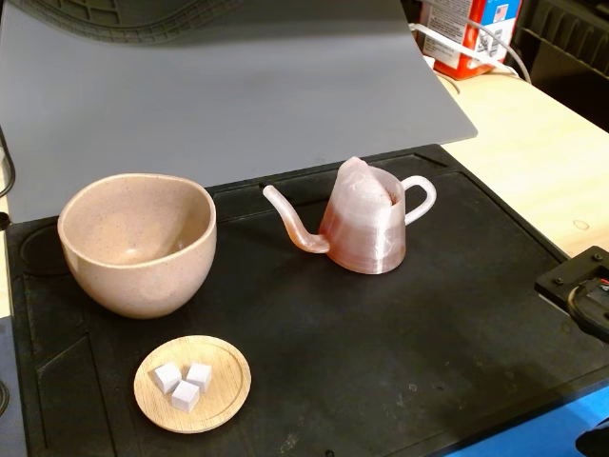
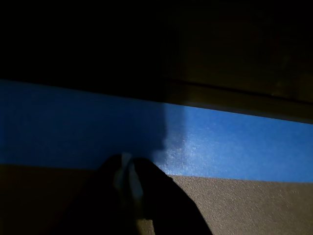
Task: Pick up a kettle and pour liquid into a cup.
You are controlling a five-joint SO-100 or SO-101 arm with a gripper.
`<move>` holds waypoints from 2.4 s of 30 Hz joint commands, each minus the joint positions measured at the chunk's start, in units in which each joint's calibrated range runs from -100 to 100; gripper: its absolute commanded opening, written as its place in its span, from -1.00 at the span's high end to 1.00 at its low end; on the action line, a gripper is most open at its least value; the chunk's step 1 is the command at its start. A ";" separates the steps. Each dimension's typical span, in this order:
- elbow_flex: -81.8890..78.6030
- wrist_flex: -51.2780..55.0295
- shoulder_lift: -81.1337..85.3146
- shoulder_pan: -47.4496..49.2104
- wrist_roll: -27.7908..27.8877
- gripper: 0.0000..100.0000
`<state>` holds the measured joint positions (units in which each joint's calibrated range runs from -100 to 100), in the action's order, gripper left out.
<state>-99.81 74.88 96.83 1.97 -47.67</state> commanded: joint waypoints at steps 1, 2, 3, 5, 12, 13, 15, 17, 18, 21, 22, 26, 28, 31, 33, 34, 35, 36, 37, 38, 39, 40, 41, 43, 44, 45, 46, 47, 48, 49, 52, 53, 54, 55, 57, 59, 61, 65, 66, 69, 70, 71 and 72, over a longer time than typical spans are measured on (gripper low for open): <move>-0.10 0.22 0.27 -0.10 -0.06 0.99; -0.10 0.22 0.27 -0.10 -0.06 0.99; -0.10 0.22 0.27 -0.10 -0.06 0.99; -0.10 0.22 0.27 -0.10 -0.06 0.99; -0.10 0.22 0.27 -0.10 -0.06 0.99; -0.10 0.22 0.27 -0.10 -0.06 0.99; -0.10 0.22 0.27 -0.10 -0.06 0.99; -0.10 0.22 0.27 -0.10 -0.06 0.99; -0.10 0.22 0.27 -0.10 -0.06 0.99; -0.10 0.22 0.27 -0.41 -0.06 0.99; -0.10 0.22 0.27 -0.41 -0.06 0.99; -0.10 0.22 0.10 -0.41 -0.06 0.99; -0.10 0.22 0.01 0.05 -0.06 0.99; -0.10 0.13 -0.25 -0.03 -0.17 0.99; -0.10 0.04 -0.42 0.05 -0.22 0.99; -0.10 0.04 -0.50 0.05 -0.22 0.99; -0.10 0.04 -0.50 0.05 -0.22 0.99; 0.17 -0.04 -0.50 0.05 -0.22 0.99; -0.10 -6.09 -0.67 -0.10 -0.38 0.99; -0.10 -11.37 -2.63 -0.25 -0.38 0.99; -0.10 -16.82 -5.96 -0.33 -0.38 0.99; -0.10 -22.18 -9.12 -0.41 -0.43 0.99; -0.10 -27.71 -11.68 -0.41 -0.43 0.99; -0.10 -39.82 -17.31 -0.48 -0.43 0.99; -0.10 -41.89 -18.59 -0.48 -0.43 0.99; -0.10 -49.50 -23.62 -0.48 -0.43 0.99; 0.17 -54.52 -27.29 -0.56 -0.43 0.99; 0.26 -56.07 -28.40 -0.56 -0.43 0.99; 0.44 -61.78 -32.16 -0.56 -0.48 0.99; 0.53 -65.58 -34.72 -0.56 -0.48 0.99; 1.17 -74.58 -41.29 -0.56 -0.17 0.99; 1.17 -77.08 -43.50 -0.56 -0.17 0.99; 1.17 -78.81 -44.70 -0.56 -0.11 0.99; 1.62 -81.15 -46.66 -0.56 -0.11 0.99; 5.52 -81.41 -50.93 -0.56 -0.11 0.99; 9.15 -81.49 -57.24 -0.56 -0.22 0.97; 12.24 -81.58 -62.96 -0.56 -0.22 0.77; 14.32 -97.66 -74.73 -0.63 -0.01 0.74; 15.87 -99.91 -77.21 -0.63 -0.01 0.74; 26.12 -101.04 -85.91 -0.56 0.04 0.74; 26.57 -101.04 -86.59 -0.56 0.04 0.74; 27.94 -101.12 -88.64 -0.56 2.56 0.74; 28.75 -101.12 -89.32 -0.56 4.61 0.74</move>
<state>-74.29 -25.16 8.39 1.74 -46.20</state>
